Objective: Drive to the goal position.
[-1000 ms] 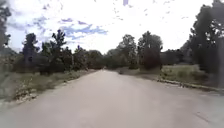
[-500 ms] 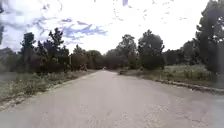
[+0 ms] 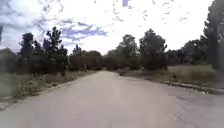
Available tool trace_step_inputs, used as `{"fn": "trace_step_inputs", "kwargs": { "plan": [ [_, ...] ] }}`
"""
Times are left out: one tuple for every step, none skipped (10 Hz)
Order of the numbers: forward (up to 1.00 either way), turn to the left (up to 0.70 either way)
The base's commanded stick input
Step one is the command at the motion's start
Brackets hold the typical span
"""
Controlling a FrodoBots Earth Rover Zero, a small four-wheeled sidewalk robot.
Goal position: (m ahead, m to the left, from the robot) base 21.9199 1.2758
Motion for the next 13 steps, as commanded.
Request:
{"fn": "trace_step_inputs", "kwargs": {
  "plan": [
    [0.85,0.00],
    [0.85,0.00],
    [0.85,0.00],
    [0.85,0.00],
    [0.85,0.00],
    [0.85,0.00],
    [0.85,0.00],
    [0.85,0.00],
    [0.85,0.00],
    [0.85,0.00],
    [0.85,0.00],
    [0.85,0.00],
    [0.85,0.00]
  ]
}}
